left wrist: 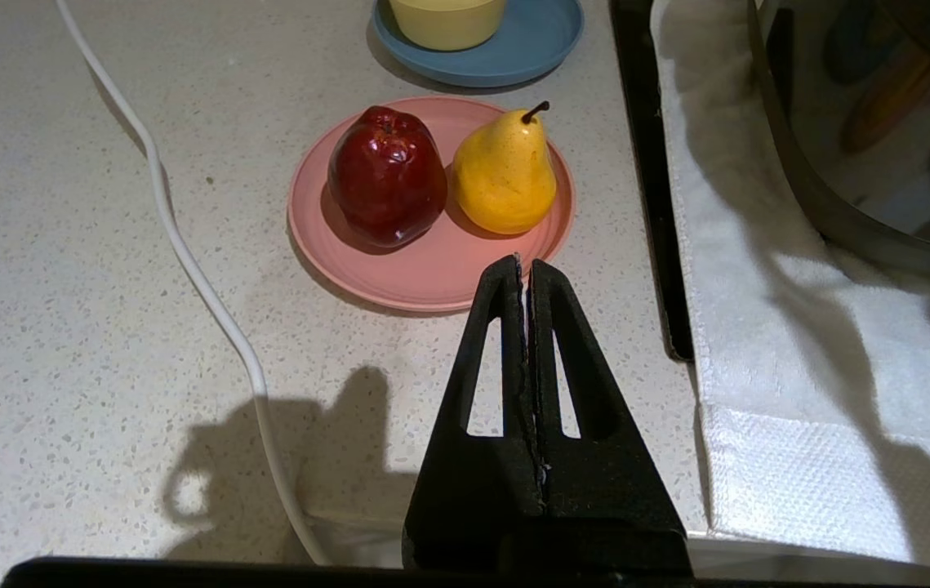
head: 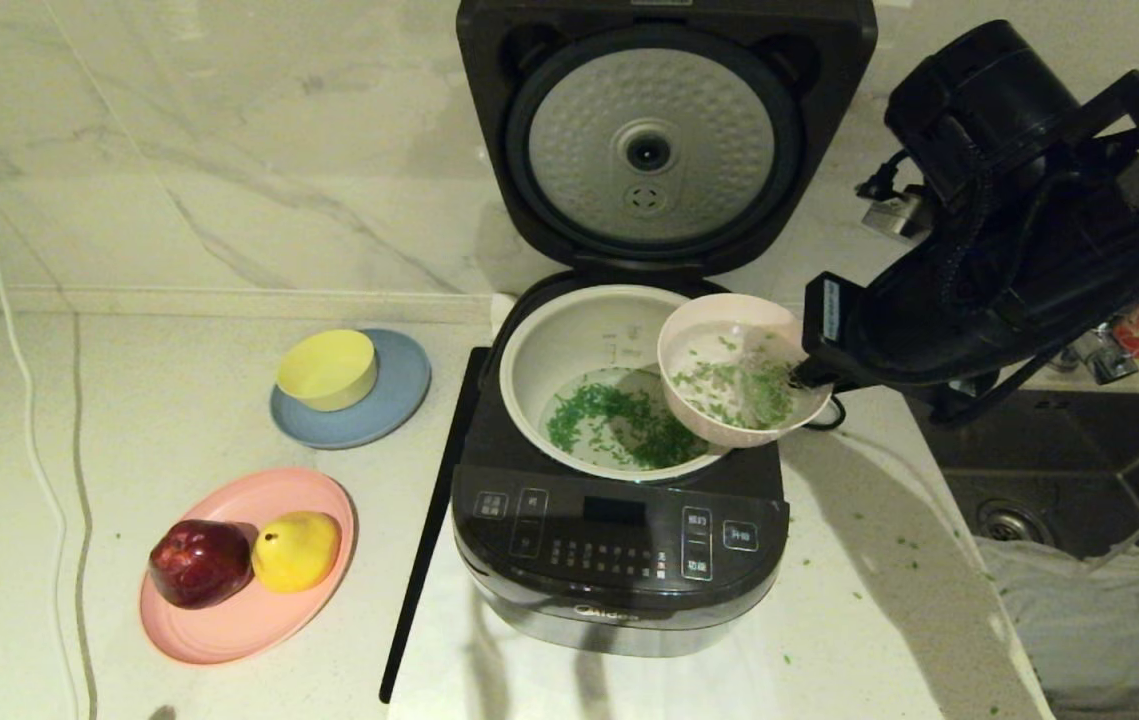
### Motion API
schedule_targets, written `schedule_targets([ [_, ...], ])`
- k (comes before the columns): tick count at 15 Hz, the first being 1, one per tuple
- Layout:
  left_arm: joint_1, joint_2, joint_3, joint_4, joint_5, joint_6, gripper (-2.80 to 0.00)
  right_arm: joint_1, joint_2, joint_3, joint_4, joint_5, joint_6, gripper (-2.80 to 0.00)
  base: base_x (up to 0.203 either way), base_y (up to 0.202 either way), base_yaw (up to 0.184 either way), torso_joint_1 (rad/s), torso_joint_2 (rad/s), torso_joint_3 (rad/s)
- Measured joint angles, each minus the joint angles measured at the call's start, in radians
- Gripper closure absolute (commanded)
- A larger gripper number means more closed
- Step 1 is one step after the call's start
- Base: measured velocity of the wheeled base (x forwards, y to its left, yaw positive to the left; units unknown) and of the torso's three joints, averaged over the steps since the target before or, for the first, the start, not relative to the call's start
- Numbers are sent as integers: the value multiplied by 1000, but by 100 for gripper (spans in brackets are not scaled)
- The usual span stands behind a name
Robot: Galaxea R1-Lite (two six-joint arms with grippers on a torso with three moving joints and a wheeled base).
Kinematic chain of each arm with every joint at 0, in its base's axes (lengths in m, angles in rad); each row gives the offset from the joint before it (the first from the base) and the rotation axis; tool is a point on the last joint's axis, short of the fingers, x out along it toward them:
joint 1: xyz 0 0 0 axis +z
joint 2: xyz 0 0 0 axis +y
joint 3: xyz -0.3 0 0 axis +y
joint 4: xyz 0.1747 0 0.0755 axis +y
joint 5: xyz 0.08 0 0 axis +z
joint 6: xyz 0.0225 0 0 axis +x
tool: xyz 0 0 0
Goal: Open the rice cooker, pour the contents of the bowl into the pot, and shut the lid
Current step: Pour the water from the bowl into the rice cooker
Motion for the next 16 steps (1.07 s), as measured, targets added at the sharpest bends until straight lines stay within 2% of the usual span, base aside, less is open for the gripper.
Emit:
schedule_targets([
  [16,0,0,0,0,0,-1,0,126,115,-9,-140,-106,15,0,0,0,0,0,0,0],
])
